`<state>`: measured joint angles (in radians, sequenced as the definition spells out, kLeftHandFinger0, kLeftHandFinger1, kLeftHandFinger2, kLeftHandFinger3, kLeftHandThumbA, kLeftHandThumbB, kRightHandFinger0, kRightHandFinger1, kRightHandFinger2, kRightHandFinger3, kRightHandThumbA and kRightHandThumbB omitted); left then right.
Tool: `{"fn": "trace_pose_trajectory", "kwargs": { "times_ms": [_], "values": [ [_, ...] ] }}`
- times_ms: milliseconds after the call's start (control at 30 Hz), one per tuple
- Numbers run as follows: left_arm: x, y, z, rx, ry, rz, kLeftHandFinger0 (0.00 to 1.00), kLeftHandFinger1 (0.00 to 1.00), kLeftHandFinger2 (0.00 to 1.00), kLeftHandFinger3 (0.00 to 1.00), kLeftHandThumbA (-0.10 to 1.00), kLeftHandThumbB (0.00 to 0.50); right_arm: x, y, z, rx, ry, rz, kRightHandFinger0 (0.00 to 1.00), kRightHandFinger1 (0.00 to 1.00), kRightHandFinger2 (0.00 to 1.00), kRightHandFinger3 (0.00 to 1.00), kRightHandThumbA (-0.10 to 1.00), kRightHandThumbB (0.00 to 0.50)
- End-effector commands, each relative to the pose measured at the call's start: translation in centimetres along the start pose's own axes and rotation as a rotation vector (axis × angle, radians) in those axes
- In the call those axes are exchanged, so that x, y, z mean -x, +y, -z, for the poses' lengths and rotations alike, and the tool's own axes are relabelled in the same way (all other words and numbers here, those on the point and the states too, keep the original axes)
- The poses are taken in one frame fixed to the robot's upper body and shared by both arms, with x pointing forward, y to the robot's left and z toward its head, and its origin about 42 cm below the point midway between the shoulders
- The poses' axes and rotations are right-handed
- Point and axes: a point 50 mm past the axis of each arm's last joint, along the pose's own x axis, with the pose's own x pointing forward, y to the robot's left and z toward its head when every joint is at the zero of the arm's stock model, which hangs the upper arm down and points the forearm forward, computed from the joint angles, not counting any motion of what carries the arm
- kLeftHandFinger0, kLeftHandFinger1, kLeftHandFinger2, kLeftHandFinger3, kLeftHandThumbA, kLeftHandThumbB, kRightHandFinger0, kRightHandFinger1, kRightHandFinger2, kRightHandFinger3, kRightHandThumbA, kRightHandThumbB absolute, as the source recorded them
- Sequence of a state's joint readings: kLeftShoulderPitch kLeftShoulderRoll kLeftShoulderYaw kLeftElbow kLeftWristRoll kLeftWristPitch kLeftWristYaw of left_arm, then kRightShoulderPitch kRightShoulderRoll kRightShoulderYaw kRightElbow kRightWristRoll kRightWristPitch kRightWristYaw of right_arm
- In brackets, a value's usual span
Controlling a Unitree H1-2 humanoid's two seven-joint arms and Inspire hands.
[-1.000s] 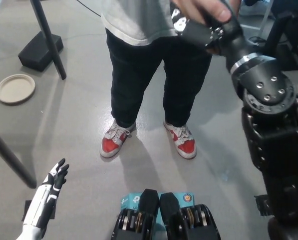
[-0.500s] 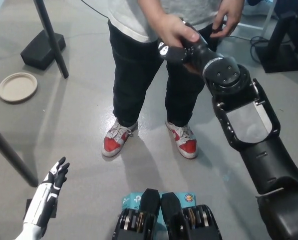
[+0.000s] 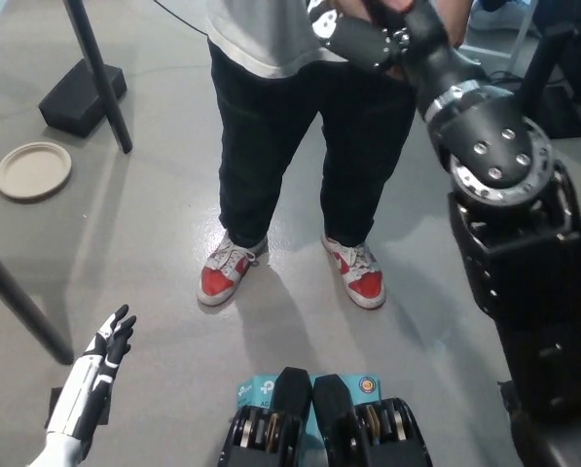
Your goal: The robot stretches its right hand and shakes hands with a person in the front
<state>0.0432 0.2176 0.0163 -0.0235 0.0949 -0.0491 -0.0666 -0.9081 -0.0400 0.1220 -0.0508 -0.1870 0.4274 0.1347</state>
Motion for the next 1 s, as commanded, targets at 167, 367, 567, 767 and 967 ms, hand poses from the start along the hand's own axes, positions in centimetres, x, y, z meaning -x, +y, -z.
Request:
{"fn": "trace_pose_trajectory", "kwargs": {
  "times_ms": [167,367,567,767,967],
  "values": [
    [-1.0,1.1,-1.9,-0.029,-0.070,0.001,1.00,1.00,1.00,1.00,1.00,0.088,6.1,-3.3,-12.5,0.156,-0.446,0.031,1.00,1.00,1.00,1.00,0.25,0.046],
    [-0.9,0.9,-2.0,-0.021,-0.073,0.000,1.00,1.00,1.00,1.00,1.00,0.078,3.0,-0.9,-6.6,0.062,-0.200,-0.053,1.00,1.00,1.00,1.00,0.21,0.055],
    [-1.1,0.9,-2.0,-0.030,-0.076,-0.001,1.00,1.00,1.00,1.00,1.00,0.081,-1.4,1.8,2.3,0.064,0.155,-0.103,0.95,0.96,0.93,1.00,0.15,0.089],
    [-1.2,0.8,-2.0,-0.024,-0.075,-0.001,1.00,1.00,1.00,1.00,1.00,0.089,-2.8,2.6,7.2,0.040,0.279,-0.100,1.00,1.00,1.00,1.00,0.17,0.053],
    [-1.5,0.9,-2.1,-0.029,-0.074,0.002,1.00,1.00,1.00,1.00,1.00,0.091,-3.0,2.9,9.5,0.056,0.303,-0.105,1.00,1.00,1.00,1.00,0.24,0.068]
  ]
}}
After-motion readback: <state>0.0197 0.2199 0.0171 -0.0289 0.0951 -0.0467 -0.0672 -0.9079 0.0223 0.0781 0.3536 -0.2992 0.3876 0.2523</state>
